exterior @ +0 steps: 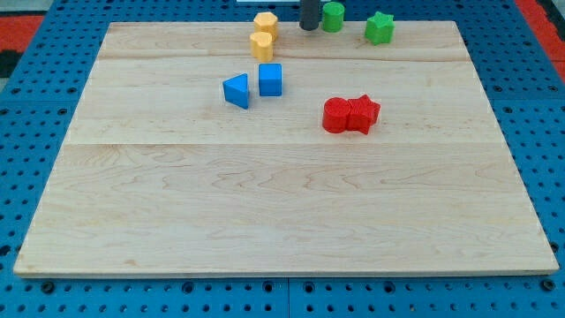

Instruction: Move your arm towards the top right

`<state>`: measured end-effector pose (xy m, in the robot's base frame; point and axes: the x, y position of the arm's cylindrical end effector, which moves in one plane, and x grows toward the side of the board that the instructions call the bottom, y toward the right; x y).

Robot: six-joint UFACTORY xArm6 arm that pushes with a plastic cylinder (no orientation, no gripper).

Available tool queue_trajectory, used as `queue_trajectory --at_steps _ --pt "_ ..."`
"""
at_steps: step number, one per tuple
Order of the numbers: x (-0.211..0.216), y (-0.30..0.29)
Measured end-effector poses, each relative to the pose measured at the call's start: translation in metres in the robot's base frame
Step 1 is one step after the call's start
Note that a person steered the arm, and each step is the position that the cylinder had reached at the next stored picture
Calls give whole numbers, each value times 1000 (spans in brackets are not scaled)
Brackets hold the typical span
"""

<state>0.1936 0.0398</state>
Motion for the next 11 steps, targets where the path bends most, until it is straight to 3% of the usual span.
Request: queue_trajectory --at_steps 1,5,6,10,11 --pt "5 0" --pt "107 94" --pt "101 146" --pt "65 195" --pt "89 175"
